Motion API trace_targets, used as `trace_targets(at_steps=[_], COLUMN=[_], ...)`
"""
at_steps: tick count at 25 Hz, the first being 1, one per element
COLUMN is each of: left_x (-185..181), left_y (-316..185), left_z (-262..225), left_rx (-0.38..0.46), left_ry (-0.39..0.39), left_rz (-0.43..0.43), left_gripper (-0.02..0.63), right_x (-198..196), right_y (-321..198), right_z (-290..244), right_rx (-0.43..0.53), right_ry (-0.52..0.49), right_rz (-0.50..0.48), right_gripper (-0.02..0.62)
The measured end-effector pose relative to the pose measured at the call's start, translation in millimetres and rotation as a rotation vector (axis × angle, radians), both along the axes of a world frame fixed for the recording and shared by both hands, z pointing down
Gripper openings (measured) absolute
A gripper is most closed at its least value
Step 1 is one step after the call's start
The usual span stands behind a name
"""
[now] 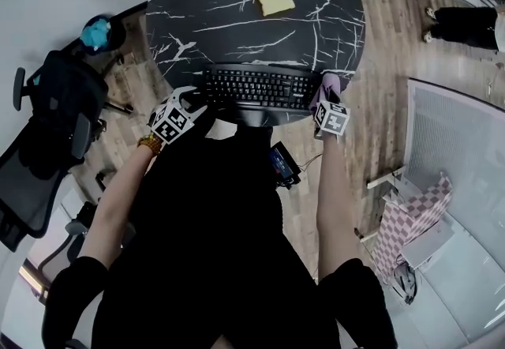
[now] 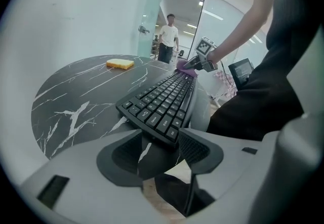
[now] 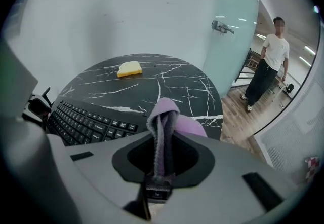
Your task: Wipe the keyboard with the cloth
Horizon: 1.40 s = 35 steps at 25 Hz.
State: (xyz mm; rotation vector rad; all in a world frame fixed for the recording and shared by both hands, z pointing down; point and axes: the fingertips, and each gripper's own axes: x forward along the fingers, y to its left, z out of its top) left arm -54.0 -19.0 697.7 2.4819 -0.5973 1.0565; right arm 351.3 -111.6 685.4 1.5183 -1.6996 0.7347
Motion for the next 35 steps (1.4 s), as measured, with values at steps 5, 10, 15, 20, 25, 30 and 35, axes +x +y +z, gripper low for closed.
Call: trace_targets(at_steps=[5,10,15,20,25,30,35], left_x=[-2.5,2.4,5.4,6.1,6.6,6.4,7.6], left_y=[3.0,10.4,10.9,11.3,11.1,11.2,10.6], left_z=[5.9,15.1,17.8,17.9,18.0,17.7,17.7], left_rx=[-0.007,-0.018,-0.006,0.003,0.006,0.006,0.013], left_ry=[-0.013,-0.033,-0.053,-0.063,-0.067,-0.07,-0.062], left_rz=[0.013,0.051,0.071,0.083,0.081,0.083,0.084], left_gripper=[0.224,0.225,0.229,0.229,0.229,0.229,0.229], right_x=[-7.1,-9.4,-16.6,-29.7,-40.5,-59.8,-69.3], right_y=[-1.6,-1.9,-5.2,-3.5,-3.6,-2.9,-4.7], right_z=[4.7,4.8,-1.0,3.5,2.4,7.4,2.6], right_rx=[-0.006,0.005,0.013,0.01,0.026,0.017,0.023], right_ry=[-0.018,-0.027,-0.021,-0.028,-0.026,-0.037,-0.037], right_rz=[0.036,0.066,0.094,0.09,0.099,0.069,0.085], right_gripper=[0.072,0.072,0.072,0.072,0.072,0.072,0.072])
